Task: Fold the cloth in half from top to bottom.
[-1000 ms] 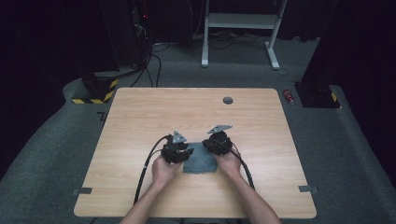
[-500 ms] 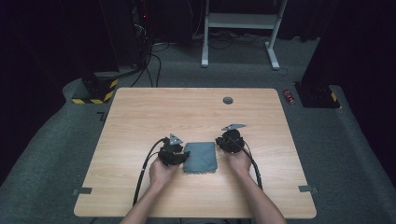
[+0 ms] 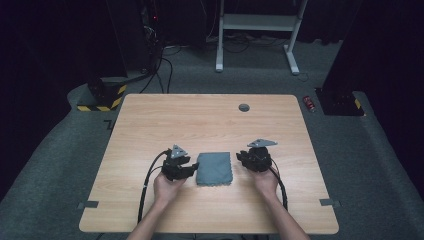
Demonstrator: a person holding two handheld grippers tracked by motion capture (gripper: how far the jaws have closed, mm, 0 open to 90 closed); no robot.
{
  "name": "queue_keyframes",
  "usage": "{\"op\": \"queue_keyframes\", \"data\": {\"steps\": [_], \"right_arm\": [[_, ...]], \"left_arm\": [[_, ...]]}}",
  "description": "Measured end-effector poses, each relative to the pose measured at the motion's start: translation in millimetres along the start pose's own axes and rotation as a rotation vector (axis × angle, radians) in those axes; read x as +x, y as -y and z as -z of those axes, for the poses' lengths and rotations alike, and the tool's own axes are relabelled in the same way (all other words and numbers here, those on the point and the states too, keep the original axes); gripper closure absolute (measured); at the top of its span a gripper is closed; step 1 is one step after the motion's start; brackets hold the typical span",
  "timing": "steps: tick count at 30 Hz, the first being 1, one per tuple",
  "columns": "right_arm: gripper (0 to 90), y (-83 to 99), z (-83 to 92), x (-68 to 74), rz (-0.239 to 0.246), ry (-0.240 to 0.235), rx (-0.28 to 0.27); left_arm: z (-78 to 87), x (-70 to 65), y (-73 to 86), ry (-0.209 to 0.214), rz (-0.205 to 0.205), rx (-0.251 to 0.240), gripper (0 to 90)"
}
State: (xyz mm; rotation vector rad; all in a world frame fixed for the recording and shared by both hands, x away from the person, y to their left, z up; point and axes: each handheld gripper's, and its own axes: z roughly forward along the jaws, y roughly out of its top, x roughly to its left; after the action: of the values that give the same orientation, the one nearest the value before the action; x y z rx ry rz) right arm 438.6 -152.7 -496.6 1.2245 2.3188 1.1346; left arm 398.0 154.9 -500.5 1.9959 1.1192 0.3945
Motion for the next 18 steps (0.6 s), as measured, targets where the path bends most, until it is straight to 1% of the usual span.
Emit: {"op": "queue_keyframes", "data": {"steps": [3,5,8,10,11,14,15,18], "right_arm": [[71.1,0.8,5.4,0.6,0.009,0.002,-0.009],[70.2,1.3,9.3,1.8,0.010,-0.004,-0.022],[68.1,2.9,13.1,2.2,0.017,-0.005,-0.030],[66.6,4.9,15.4,1.5,0.017,-0.002,-0.035],[65.9,6.0,16.9,1.2,0.012,-0.001,-0.036],[64.9,9.2,22.2,0.2,0.011,0.008,-0.046],[64.6,10.2,23.8,-0.4,0.011,0.009,-0.051],[64.4,13.0,28.5,-1.9,-0.002,0.012,-0.057]], "left_arm": [[9.0,3.8,0.9,0.003,0.016,-0.024,51.5],[15.4,7.2,1.8,0.000,0.017,-0.038,50.9],[23.5,12.4,5.0,-0.005,0.040,-0.063,50.1],[27.3,15.7,7.1,-0.006,0.056,-0.072,49.8],[29.1,17.1,7.8,-0.010,0.055,-0.070,49.5],[33.6,19.6,10.2,-0.012,0.069,-0.079,48.9],[34.8,20.6,11.0,-0.013,0.066,-0.080,48.7],[37.1,22.1,13.3,-0.018,0.072,-0.083,48.1]]}}
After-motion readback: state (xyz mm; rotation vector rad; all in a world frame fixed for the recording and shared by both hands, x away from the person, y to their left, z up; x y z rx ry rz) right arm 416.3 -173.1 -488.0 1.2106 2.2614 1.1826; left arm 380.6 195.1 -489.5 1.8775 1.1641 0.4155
